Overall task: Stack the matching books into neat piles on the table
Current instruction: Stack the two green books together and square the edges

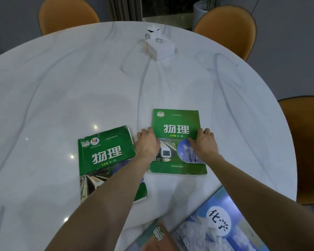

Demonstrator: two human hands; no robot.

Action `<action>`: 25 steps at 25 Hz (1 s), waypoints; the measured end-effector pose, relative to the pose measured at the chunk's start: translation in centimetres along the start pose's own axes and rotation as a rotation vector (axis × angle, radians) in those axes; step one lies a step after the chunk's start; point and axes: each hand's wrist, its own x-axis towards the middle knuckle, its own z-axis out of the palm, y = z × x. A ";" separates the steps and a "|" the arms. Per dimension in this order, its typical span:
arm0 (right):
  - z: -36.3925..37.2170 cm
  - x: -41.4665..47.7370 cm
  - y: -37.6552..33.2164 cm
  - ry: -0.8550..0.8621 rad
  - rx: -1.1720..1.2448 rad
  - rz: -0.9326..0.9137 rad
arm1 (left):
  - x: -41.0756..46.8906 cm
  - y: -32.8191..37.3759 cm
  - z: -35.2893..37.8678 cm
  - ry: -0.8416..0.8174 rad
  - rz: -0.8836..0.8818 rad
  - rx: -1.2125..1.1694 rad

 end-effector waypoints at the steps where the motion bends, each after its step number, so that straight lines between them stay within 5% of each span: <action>1: 0.2 0.2 0.0 0.003 0.064 0.033 | 0.2 0.4 0.0 0.002 -0.051 -0.088; 8: 0.8 1.4 0.1 -0.025 0.299 0.240 | 1.6 0.5 -0.3 -0.120 -0.311 -0.494; 16: 0.6 1.8 0.8 -0.045 0.464 0.362 | -0.7 0.7 0.5 0.007 -0.211 -0.836; 25: -1.4 0.5 0.4 -0.054 0.965 0.427 | -2.5 -0.2 -1.8 0.029 -0.249 -1.135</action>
